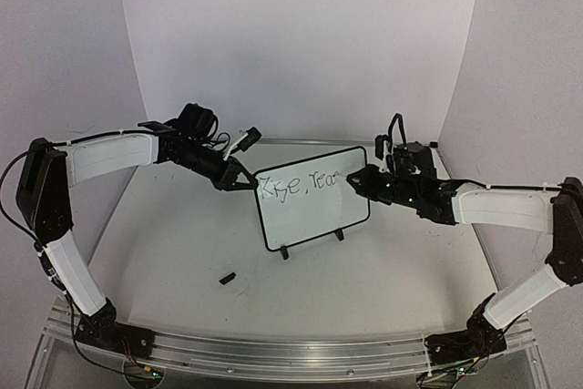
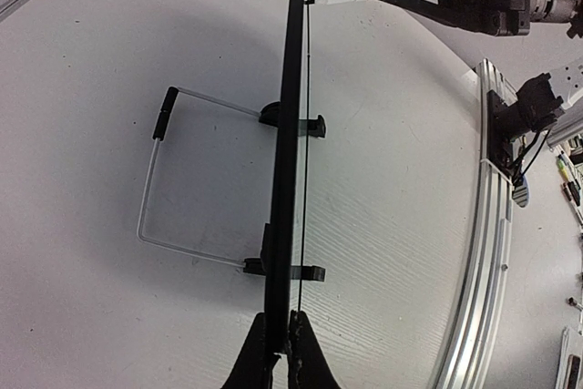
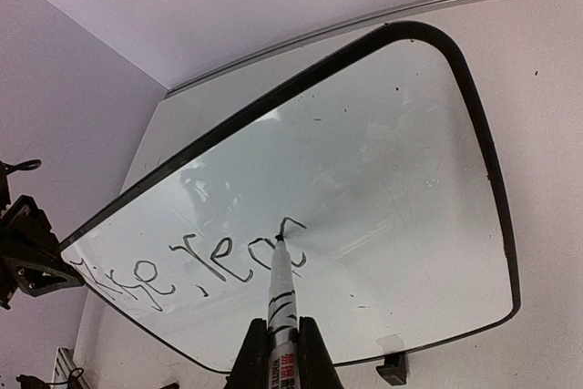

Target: Write a sentence on the whiteboard

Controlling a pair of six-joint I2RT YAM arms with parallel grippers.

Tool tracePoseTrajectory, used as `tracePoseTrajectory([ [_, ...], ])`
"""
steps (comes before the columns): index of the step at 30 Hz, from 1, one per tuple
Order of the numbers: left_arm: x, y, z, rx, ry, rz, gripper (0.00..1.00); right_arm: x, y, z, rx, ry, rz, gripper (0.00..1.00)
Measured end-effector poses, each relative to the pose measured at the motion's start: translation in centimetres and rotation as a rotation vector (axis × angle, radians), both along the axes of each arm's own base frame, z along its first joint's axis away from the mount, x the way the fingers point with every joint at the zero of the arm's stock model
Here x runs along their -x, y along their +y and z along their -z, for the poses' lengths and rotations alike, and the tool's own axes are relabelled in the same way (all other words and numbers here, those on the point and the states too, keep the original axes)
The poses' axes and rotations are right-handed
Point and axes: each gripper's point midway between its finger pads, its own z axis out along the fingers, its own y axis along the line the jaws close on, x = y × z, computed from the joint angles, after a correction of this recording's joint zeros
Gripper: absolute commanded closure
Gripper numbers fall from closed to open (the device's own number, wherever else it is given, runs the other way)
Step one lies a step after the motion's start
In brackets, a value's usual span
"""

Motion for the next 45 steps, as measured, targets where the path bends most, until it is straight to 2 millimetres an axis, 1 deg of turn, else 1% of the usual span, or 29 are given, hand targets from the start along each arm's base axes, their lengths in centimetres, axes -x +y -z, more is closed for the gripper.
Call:
tracePoseTrajectory([
  [9, 0.0, 0.0, 0.0, 0.0, 0.0, 0.0, 1.0, 0.1, -0.3, 0.7, 0.008, 0.024, 0.016, 1.0],
  [22, 0.0, 0.0, 0.0, 0.0, 0.0, 0.0, 1.0, 0.0, -1.2, 0.9, 0.03, 0.027, 0.057, 1.0],
  [26, 0.1, -0.1, 0.0, 0.0, -0.001, 0.003, 1.0, 0.1, -1.4, 0.0, 0.025, 0.009, 0.061, 1.0],
  [31, 0.1, -0.1, -0.1, 0.001, -0.002, 0.003, 1.0, 0.5, -1.7, -2.6, -0.004, -0.045, 0.057, 1.0],
  [33, 0.1, -0.1, -0.1, 0.001, -0.003, 0.004, 1.0, 0.5, -1.7, -3.2, -0.009, -0.061, 0.059, 1.0],
  [37, 0.1, -0.1, -0.1, 0.0, -0.003, 0.004, 1.0, 0.1, -1.7, -3.8, 0.0, -0.081, 0.064, 1.0],
  [40, 0.1, -0.2, -0.1, 0.0, -0.003, 0.004, 1.0, -0.6, -1.3, -4.3, 0.008, -0.095, 0.064, 1.0],
  [45, 0.1, -0.2, -0.1, 0.001, -0.003, 0.005, 1.0, -1.4, -1.0, -3.8, 0.033, -0.096, 0.063, 1.0],
])
